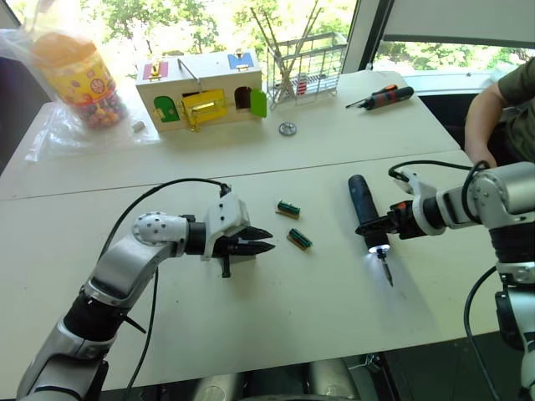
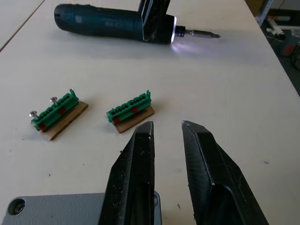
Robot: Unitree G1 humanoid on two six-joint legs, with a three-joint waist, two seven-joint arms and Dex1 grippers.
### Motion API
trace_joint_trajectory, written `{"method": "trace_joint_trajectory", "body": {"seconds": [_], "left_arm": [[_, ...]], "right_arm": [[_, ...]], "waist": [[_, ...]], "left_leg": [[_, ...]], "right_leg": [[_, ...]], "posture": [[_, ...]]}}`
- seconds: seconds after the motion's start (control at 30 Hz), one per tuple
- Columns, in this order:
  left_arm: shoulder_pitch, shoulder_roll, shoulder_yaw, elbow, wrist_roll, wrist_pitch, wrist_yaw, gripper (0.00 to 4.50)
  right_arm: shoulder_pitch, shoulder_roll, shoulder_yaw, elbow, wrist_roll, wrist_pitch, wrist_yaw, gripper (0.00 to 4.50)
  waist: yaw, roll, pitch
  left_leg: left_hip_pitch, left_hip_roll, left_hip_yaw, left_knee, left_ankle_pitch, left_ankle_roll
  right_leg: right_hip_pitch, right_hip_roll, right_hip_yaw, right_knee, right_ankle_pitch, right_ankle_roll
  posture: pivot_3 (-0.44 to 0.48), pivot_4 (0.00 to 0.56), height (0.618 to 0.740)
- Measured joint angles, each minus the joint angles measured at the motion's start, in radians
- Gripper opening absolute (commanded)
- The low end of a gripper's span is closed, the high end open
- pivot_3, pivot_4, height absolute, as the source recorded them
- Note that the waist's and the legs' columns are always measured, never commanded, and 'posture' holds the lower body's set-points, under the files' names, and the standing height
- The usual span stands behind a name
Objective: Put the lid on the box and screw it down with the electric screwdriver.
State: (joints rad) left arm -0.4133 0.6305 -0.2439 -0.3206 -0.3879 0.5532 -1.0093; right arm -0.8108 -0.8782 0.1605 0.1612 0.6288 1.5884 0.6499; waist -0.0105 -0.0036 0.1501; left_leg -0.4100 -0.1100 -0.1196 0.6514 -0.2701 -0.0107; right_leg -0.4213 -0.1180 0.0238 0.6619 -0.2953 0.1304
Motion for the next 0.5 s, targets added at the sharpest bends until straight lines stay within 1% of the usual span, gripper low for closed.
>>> {"method": "trace_joint_trajectory", "body": {"seconds": [0.1, 0.2, 0.33, 0.4, 0.5], "left_arm": [[0.000, 0.002, 0.004, 0.012, 0.008, -0.008, 0.007, 0.92], [0.000, 0.029, 0.010, 0.031, 0.018, -0.021, 0.008, 0.92], [-0.001, 0.050, 0.061, 0.069, 0.019, -0.031, 0.008, 0.92], [-0.004, 0.056, 0.102, 0.078, -0.005, -0.017, 0.007, 0.92], [-0.017, 0.079, 0.184, 0.096, -0.056, 0.011, -0.001, 0.92]], "right_arm": [[0.000, -0.005, 0.018, -0.011, -0.017, -0.026, 0.007, 4.46], [0.000, -0.006, 0.023, -0.015, -0.039, -0.053, 0.006, 4.46], [0.000, 0.005, 0.009, -0.056, -0.062, -0.072, -0.014, 4.46], [0.000, 0.028, -0.030, -0.089, -0.065, -0.087, -0.025, 4.46], [-0.015, 0.157, -0.190, -0.147, -0.036, -0.088, -0.059, 4.46]], "waist": [[0.001, 0.000, 0.000], [0.000, 0.000, 0.000], [-0.001, 0.000, 0.000], [-0.001, 0.000, 0.000], [-0.008, 0.000, 0.000]], "left_leg": [[0.000, 0.000, 0.000, 0.001, 0.000, 0.000], [0.000, -0.001, 0.000, 0.001, 0.000, 0.000], [0.000, 0.000, 0.000, 0.000, 0.000, 0.000], [0.000, 0.000, 0.000, 0.000, 0.000, 0.000], [0.000, 0.001, 0.000, -0.001, 0.000, 0.000]], "right_leg": [[0.001, 0.000, 0.000, 0.000, 0.000, 0.000], [0.001, 0.000, 0.000, 0.000, 0.000, 0.000], [-0.001, 0.000, 0.000, 0.000, 0.000, 0.000], [-0.002, 0.000, 0.000, 0.000, 0.000, 0.000], [-0.003, 0.001, 0.000, 0.001, 0.000, 0.000]], "posture": [[0.000, 0.150, 0.740], [0.000, 0.150, 0.740], [0.000, 0.150, 0.740], [0.000, 0.150, 0.740], [0.000, 0.150, 0.740]]}}
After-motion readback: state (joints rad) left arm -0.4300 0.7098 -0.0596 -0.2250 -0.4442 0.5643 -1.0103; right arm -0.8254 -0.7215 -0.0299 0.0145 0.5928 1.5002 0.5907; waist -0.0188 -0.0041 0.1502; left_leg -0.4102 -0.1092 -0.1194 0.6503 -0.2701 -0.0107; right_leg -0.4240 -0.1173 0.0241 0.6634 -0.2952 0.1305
